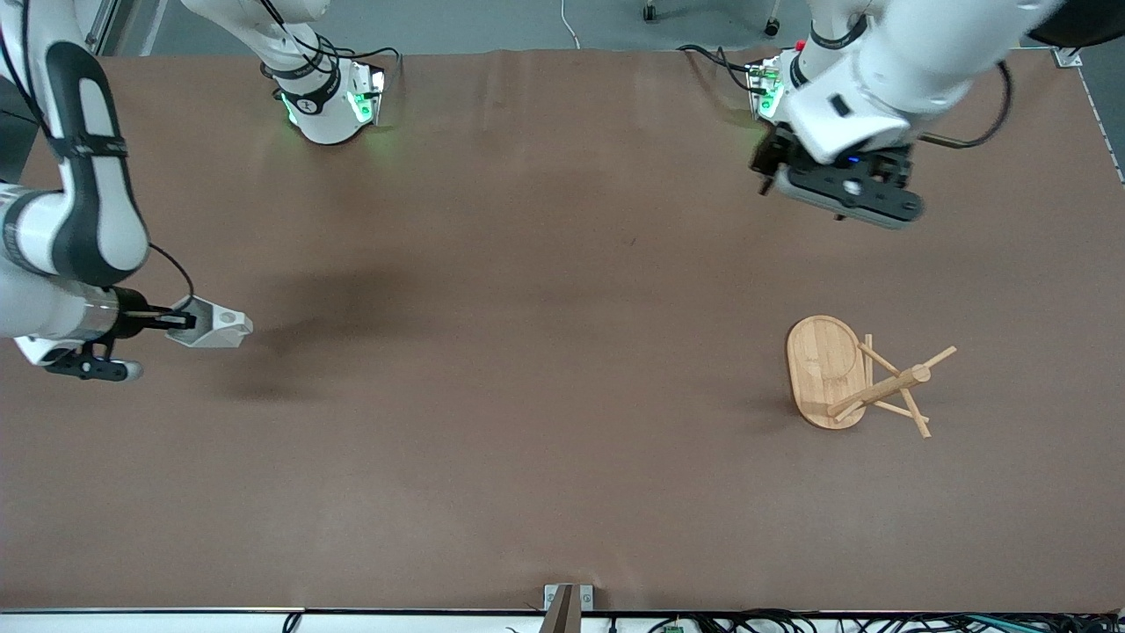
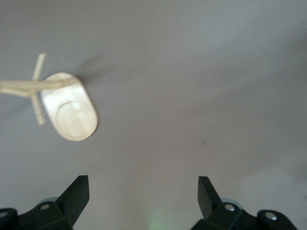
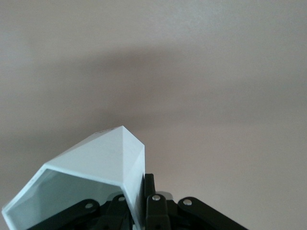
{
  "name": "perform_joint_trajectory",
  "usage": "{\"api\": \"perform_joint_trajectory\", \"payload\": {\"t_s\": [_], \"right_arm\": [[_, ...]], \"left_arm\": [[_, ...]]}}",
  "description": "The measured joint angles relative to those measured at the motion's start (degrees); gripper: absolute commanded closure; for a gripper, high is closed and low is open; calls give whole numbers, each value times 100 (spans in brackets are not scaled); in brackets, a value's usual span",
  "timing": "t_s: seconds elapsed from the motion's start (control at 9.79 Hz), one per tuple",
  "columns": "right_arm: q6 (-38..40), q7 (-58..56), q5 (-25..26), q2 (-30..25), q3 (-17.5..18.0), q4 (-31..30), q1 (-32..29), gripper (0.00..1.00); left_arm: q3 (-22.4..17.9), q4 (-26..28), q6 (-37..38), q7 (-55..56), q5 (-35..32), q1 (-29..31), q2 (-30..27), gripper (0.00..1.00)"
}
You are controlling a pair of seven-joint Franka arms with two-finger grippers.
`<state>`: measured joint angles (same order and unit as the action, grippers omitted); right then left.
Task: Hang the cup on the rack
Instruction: 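Lift the cup with the right gripper while the left gripper reaches it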
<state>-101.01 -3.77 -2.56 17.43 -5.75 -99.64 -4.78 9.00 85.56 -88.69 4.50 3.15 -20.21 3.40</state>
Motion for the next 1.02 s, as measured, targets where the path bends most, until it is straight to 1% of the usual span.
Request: {"api": "perform_joint_trajectory", "payload": {"t_s": [0.1,0.2,0.31,0.41,0.51,0.61,0.82,0.92,1.02], "right_arm": [[400,137,-62,-50,155,305,13,99],[699,270,-333,-89,323,485,28,99],[1006,351,-917,-129,420,554,45,99],[1352,355,-1675,-155,438,545,40,99],[1608,320,-2430,-153,431,494,24,99],[1695,209,-3061,-152,432,366,17,99],[1761,-338,-4280,-138,448,-112,25,99],[1809,-670,-4809,-135,474,-426,37,99],[1858,-935,-5235,-136,551,-710,50,99]], "left_arm": [[27,0,-199,0,53,-284,12,0],[60,0,-490,-1,195,-536,44,0],[142,1,-885,-110,414,-735,125,0],[269,-7,-1300,-356,568,-848,248,0],[412,-52,-1618,-617,691,-888,398,0],[541,-126,-1858,-873,812,-891,555,0],[702,-246,-2348,-1650,1371,-892,881,0],[770,-311,-2497,-1870,1528,-919,1018,0],[811,-392,-2662,-1911,1557,-1038,1131,0]]}}
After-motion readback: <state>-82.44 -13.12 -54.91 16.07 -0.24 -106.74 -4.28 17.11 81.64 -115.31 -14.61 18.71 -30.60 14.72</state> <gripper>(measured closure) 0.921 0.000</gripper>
